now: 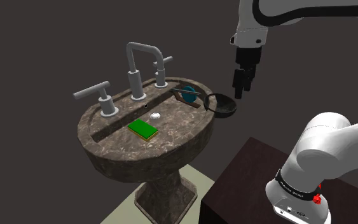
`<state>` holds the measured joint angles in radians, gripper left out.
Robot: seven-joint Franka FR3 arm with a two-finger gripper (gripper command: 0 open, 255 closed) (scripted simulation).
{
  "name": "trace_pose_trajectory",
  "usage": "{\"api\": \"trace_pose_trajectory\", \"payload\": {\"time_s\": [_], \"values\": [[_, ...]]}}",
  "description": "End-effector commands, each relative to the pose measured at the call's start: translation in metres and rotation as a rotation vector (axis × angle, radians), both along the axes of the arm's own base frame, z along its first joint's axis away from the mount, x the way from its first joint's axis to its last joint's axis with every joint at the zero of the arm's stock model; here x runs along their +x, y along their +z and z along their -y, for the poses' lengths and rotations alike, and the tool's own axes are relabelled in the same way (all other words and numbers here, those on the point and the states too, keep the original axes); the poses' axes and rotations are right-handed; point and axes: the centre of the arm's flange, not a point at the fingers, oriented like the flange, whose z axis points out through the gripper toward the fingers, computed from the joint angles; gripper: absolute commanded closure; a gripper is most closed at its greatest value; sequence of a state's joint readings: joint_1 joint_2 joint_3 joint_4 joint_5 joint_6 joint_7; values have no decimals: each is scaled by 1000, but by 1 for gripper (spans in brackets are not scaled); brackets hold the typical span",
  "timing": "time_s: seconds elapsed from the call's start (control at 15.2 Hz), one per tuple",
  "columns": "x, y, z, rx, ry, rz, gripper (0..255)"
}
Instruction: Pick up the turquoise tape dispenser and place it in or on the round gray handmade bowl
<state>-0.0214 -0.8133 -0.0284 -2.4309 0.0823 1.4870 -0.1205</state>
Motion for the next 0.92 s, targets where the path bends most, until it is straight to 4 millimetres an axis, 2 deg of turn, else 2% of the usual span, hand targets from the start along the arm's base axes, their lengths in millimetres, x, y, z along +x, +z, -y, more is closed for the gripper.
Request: {"api": "trace_pose_trajectory", "payload": {"time_s": [0.0, 0.86], "values": [[0, 0, 0, 0, 0, 0, 0], [162, -49, 26, -52, -4, -9, 0]]}}
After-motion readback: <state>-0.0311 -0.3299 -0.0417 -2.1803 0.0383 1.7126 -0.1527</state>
